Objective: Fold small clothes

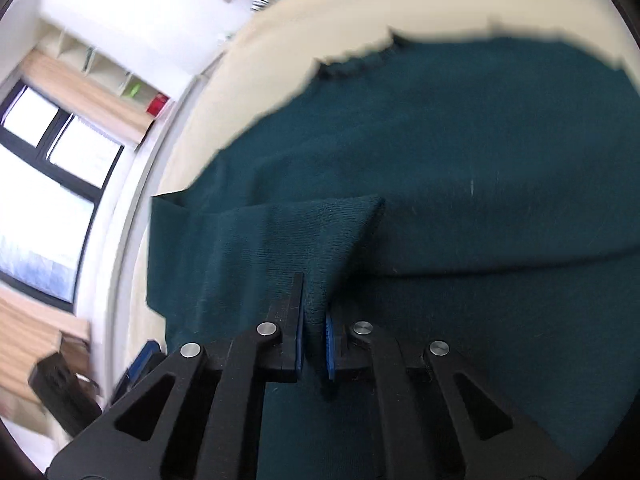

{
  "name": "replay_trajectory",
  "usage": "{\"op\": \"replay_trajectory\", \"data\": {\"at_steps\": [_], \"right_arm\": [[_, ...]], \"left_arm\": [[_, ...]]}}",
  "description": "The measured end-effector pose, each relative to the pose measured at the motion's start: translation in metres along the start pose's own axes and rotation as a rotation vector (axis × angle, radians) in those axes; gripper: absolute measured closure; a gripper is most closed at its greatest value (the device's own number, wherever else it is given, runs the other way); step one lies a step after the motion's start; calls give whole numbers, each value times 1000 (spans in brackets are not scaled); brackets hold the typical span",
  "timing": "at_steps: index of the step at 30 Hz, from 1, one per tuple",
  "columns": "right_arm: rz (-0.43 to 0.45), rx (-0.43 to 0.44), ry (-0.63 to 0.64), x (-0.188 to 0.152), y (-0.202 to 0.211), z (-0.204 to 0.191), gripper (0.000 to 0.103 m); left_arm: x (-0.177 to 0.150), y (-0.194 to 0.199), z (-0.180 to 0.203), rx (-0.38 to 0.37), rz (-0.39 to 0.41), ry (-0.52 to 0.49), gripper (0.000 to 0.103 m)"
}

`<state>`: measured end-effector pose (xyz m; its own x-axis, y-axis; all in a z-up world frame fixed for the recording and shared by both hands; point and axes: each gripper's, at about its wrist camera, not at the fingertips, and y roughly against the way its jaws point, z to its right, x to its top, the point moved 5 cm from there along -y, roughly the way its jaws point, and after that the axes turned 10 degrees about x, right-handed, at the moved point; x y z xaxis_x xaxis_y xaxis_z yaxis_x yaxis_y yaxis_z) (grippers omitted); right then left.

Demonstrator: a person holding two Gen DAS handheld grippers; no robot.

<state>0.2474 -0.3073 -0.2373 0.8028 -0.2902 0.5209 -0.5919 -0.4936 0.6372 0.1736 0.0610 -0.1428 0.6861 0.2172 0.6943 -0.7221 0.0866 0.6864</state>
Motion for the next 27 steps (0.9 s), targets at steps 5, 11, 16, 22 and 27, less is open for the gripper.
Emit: {"op": "replay_trajectory", "data": {"at_steps": [5,11,16,22,27], "right_arm": [[88,-68,269,35,44,-42,97],[26,-203,159,66,32,67,97],[-5,-172,90,60,11,104,95],[-3,-81,33,63,25,114,73],[34,9,-9,51,33,107,64]], "left_arm": [[27,6,-6,-5,40,24,24],[67,-16,-14,75,59,13,24],[93,-62,-11,134,-16,-4,24],[109,-112,12,189,-103,-125,24],[103,-151,19,193,-198,-166,64]]}}
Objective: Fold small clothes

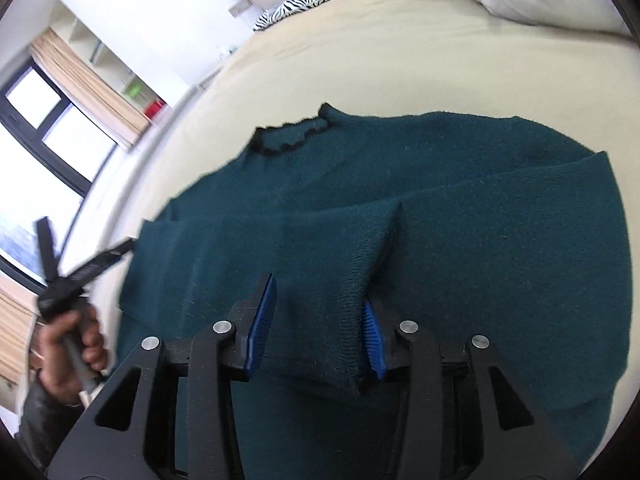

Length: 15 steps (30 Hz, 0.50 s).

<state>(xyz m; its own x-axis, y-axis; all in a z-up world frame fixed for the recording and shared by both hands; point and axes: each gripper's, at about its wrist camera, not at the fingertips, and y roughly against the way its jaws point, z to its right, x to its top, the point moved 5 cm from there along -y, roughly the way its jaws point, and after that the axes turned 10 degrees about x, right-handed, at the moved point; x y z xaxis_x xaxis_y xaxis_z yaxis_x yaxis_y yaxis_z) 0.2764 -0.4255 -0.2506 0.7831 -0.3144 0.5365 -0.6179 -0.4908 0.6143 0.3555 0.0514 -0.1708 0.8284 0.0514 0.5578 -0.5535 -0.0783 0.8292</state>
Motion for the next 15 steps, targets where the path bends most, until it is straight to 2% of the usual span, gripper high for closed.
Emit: {"op": "replay_trajectory", "data": {"at_steps": [1,2,3,4,6,9,12,13,15], "right_arm": [[-7,-19,5,1,-3,4,64],[-22,-52,4,1,-7,11,72],[-27,-71,3,3,-18,9,86],[-22,-71,-5,3,-21,11,89],[-8,-70,-24,4,-19,14,95],[18,-101,-11,4,-9,5,97],[65,-89,13,9,2,-10,97],[57,-91,-1,9,-2,-5,97],[-14,-122,-28,3,-24,16,97]], "left_arm": [[-1,-2,0,7,17,-2,68],[-1,-2,0,16,25,-11,74],[-2,0,0,24,39,-22,83],[-4,2,0,23,46,-28,94],[-7,6,-6,11,62,-12,95],[-12,11,-20,-4,80,32,95],[-14,2,-20,6,86,35,94],[-14,-3,-20,9,80,33,94],[-13,-4,-16,18,85,31,94]]}}
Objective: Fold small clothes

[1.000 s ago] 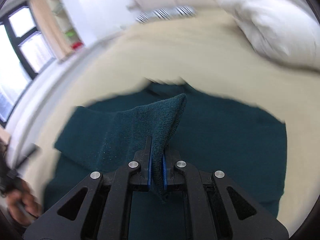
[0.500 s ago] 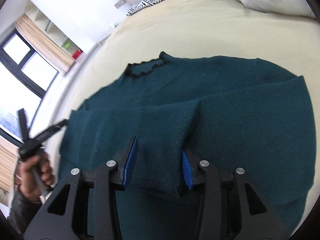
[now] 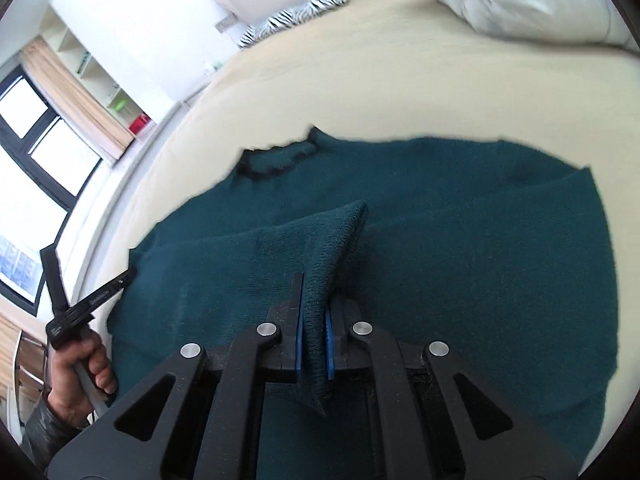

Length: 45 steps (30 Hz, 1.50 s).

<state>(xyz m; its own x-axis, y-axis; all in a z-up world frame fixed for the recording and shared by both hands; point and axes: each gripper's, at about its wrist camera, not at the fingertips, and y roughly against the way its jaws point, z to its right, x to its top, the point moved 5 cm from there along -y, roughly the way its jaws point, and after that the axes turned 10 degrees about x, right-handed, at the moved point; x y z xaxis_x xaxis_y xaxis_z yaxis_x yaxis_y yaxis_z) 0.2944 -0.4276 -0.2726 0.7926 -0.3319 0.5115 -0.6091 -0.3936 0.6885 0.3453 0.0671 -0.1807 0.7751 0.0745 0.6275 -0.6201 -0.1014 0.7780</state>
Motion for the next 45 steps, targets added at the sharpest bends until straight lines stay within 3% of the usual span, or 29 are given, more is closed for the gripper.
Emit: {"op": "replay_trajectory", "data": {"at_steps": [2,5,9,12,13,15,18,19,20,22,24,28,33,36,37,39,40,41,43,45], "right_arm": [[30,61,-30,-3,-2,9,98],[50,87,-65,-5,9,9,97],[28,116,-94,-10,23,7,83],[44,139,-103,-15,35,1,68],[42,138,-101,-18,37,-2,66],[22,112,-71,-23,32,-6,65],[9,50,-4,-30,29,-10,69],[10,27,1,-31,29,-10,72],[9,9,-3,-31,30,-8,82],[7,-2,-26,-30,34,-5,90],[17,-23,-19,-28,38,-7,94],[9,-32,-23,-32,34,-5,94],[50,52,-89,-36,31,12,96],[77,61,-149,-34,45,17,89],[111,32,-159,-34,56,20,85],[159,-15,-158,-35,77,22,75],[171,-11,-153,-38,87,21,74],[177,4,-141,-43,99,18,73],[184,13,-112,-58,120,12,65],[205,25,-81,-80,145,5,55]], "left_arm": [[0,0,1,2,4,-7,94],[1,2,-1,-29,-3,26,91],[3,19,-13,-71,-24,70,83],[-3,44,-15,-100,-6,72,58],[-8,48,-13,-79,-11,42,49],[-21,47,-12,-35,-36,5,50],[-35,42,-11,-27,-52,-28,72],[-37,42,-8,-14,-40,-57,84],[-38,42,-4,5,-28,-87,101],[-43,40,-3,64,-19,-112,101],[-45,36,-9,55,-22,-96,101],[-46,34,-4,93,-2,-131,101],[-43,43,-3,88,22,-121,101],[-40,68,-13,58,66,-73,101],[-40,80,-17,28,79,-59,97],[-45,101,-24,-18,98,-52,72],[-51,114,-30,-38,106,-48,46],[-57,126,-34,-62,117,-43,28],[-76,152,-45,-131,138,-34,23],[-99,168,-57,-187,104,-15,23]]}}
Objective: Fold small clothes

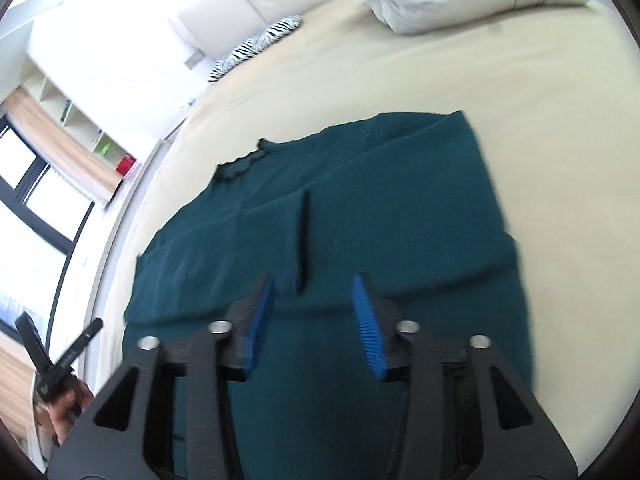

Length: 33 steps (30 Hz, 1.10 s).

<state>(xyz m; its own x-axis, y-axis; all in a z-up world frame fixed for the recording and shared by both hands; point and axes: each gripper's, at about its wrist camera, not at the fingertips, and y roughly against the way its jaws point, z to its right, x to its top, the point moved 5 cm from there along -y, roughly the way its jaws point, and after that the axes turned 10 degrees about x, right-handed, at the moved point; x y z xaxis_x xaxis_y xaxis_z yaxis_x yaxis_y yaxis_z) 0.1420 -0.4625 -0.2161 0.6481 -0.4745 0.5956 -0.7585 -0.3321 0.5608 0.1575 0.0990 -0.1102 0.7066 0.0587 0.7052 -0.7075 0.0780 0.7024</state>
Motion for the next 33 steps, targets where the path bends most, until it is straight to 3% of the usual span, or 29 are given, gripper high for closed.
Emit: {"op": "replay_trajectory", "data": {"at_steps": [3,7,13,21,24,26,33], "right_arm": [[18,28,0,-31,42,-2,44],[9,40,-3,-78,89,1,43],[-47,36,-63,-141,141,23,43],[-50,71,-219,-172,181,64,43],[-50,64,-261,-180,194,77,43],[-43,73,-298,-183,201,87,43],[-44,114,-388,-186,216,104,43]], "left_arm": [[-40,21,-18,-53,-73,94,24],[-88,41,-42,-98,-166,188,27],[-141,52,-47,-177,-306,215,36],[-161,65,-25,-267,-401,177,41],[-165,64,-22,-277,-428,184,53],[-167,65,-24,-280,-448,202,70],[-178,70,-34,-327,-487,272,75]]}}
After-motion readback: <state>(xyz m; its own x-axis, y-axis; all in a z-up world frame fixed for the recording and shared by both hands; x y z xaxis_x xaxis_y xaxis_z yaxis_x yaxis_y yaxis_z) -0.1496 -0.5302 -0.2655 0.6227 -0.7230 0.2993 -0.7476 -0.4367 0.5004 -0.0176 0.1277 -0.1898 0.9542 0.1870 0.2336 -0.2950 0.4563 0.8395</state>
